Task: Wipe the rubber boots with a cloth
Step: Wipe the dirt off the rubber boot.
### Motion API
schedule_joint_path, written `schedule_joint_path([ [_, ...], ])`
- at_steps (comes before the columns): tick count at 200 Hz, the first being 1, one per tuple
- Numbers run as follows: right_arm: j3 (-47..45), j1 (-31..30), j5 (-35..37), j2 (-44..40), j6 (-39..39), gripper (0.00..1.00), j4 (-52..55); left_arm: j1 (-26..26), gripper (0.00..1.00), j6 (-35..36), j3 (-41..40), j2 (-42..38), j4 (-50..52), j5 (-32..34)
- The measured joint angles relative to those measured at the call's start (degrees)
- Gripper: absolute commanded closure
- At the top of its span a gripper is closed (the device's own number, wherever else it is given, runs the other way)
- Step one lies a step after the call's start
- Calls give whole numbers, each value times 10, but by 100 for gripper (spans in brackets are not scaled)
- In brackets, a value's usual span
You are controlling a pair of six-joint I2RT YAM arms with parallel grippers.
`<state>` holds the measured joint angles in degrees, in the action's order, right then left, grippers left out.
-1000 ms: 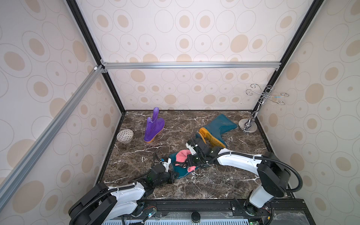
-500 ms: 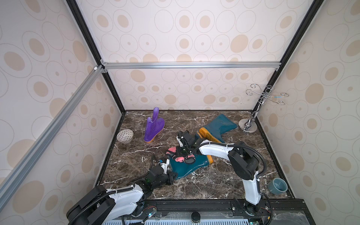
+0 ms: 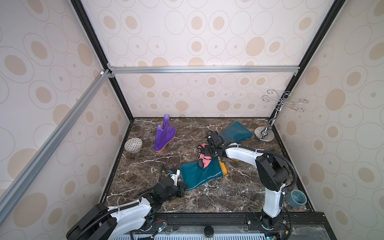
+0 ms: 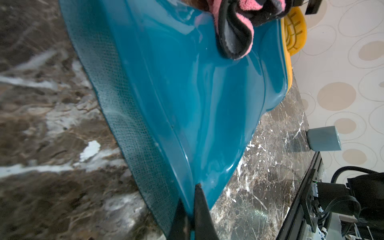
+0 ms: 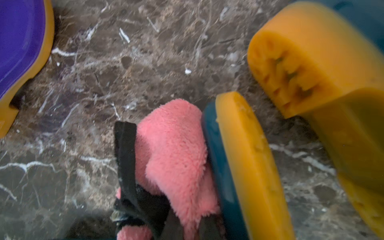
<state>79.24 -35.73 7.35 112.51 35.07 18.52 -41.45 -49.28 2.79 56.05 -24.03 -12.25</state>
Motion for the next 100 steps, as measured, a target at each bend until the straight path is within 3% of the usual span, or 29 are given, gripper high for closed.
schedule_joint_path([
  [65,102,9,74,38,-20,100,85,2,100,7,2,-30,30,14],
  [100,51,2,82,12,-29,100,69,2,100,7,2,-35,36,15],
])
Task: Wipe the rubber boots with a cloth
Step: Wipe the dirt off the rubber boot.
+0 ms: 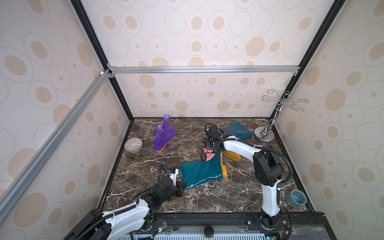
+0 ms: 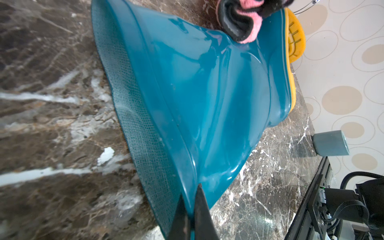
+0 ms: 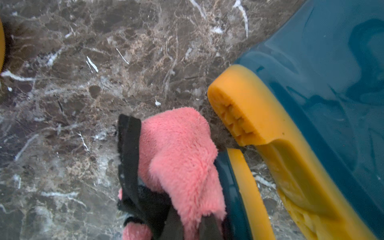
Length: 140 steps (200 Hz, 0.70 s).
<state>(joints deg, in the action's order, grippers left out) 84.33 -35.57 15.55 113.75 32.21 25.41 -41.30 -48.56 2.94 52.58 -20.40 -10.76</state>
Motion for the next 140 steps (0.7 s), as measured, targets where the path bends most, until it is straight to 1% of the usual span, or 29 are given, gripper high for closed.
schedule_joint_path([
  [22,-68,-21,17,-49,0,100,-5,0,100,0,0,4,13,-2],
  [39,-125,-51,23,-98,0,100,-14,0,100,0,0,8,17,-3],
  [52,-173,-72,-9,-140,1,100,-36,0,100,0,0,12,16,-5],
  [78,-246,-101,-103,-205,9,100,-83,0,100,0,0,20,13,-7],
  [109,-247,-127,-193,-217,10,100,-105,0,100,0,0,28,7,-7],
  [121,-231,-138,-229,-201,11,100,-108,0,100,0,0,31,4,-7],
  [140,-194,-148,-280,-154,19,100,-121,0,100,0,2,35,3,-6],
])
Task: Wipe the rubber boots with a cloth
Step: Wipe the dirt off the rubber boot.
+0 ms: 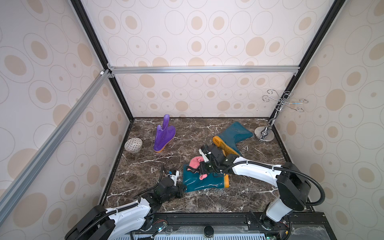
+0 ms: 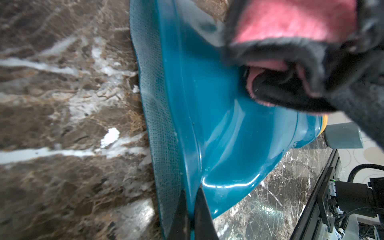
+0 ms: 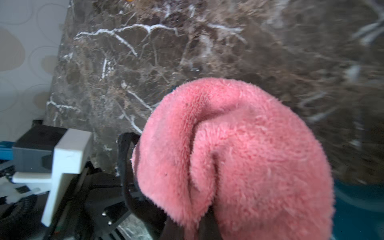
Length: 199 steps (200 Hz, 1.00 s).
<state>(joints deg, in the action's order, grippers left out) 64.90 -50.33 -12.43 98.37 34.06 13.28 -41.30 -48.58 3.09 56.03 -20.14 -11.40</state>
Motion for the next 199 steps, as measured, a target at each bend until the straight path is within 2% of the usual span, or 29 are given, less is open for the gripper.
schedule_joint_path([
  [27,7,-4,-2,27,21,100,-10,0,100,0,1,-2,0,1],
  [75,-25,14,158,-19,36,100,53,0,100,0,1,-9,3,5],
  [102,-29,88,202,-45,31,100,92,0,100,0,1,-12,6,8],
  [128,-20,159,205,-52,20,100,119,0,100,0,2,-12,2,12],
  [175,-35,147,191,-93,-1,100,128,0,100,0,4,-27,7,16],
  [199,-80,94,169,-120,-18,100,110,0,100,-1,4,-32,11,17],
])
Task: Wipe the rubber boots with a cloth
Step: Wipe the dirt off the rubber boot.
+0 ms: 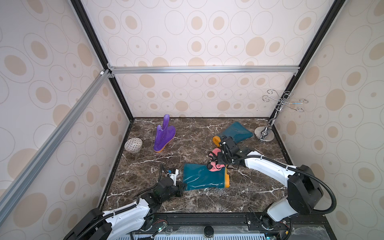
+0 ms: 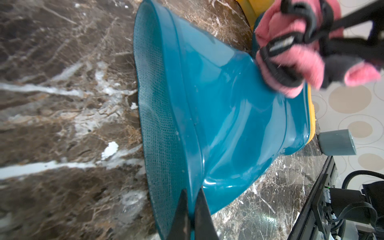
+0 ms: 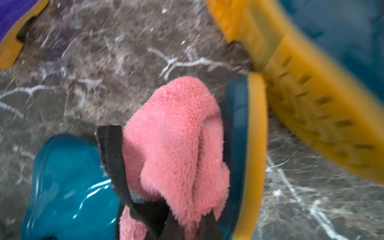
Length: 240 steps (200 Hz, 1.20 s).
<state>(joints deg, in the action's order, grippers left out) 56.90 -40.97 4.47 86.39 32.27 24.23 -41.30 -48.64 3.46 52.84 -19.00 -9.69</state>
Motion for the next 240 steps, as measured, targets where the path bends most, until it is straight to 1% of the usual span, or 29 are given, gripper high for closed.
schedule_joint_path([
  [21,-16,-78,-40,-2,-8,100,-12,0,100,0,0,6,1,0],
  [46,-15,-146,-105,1,-14,100,-28,0,100,0,2,14,0,-1],
  [61,-12,-169,-145,2,-16,100,-32,0,100,0,2,14,0,0],
  [80,-12,-175,-195,2,-14,100,-45,0,100,0,4,12,3,0],
  [97,-12,-177,-201,2,-12,100,-46,0,100,0,4,9,4,0],
  [130,-27,-177,-164,31,-13,100,-53,0,100,-2,4,9,3,0],
  [143,-27,-177,-124,47,-8,100,-38,0,100,-3,4,9,3,0],
  [155,-27,-173,-90,44,3,100,-18,0,100,-2,4,8,4,0],
  [174,-33,-167,-26,10,25,100,13,0,100,-2,4,-3,12,2],
  [198,-64,-160,49,-64,57,100,67,0,100,-2,4,-21,25,3],
  [215,-84,-156,78,-95,76,100,99,0,100,-2,4,-28,30,2],
  [240,-102,-157,102,-111,103,100,121,0,100,-2,4,-28,32,-2],
])
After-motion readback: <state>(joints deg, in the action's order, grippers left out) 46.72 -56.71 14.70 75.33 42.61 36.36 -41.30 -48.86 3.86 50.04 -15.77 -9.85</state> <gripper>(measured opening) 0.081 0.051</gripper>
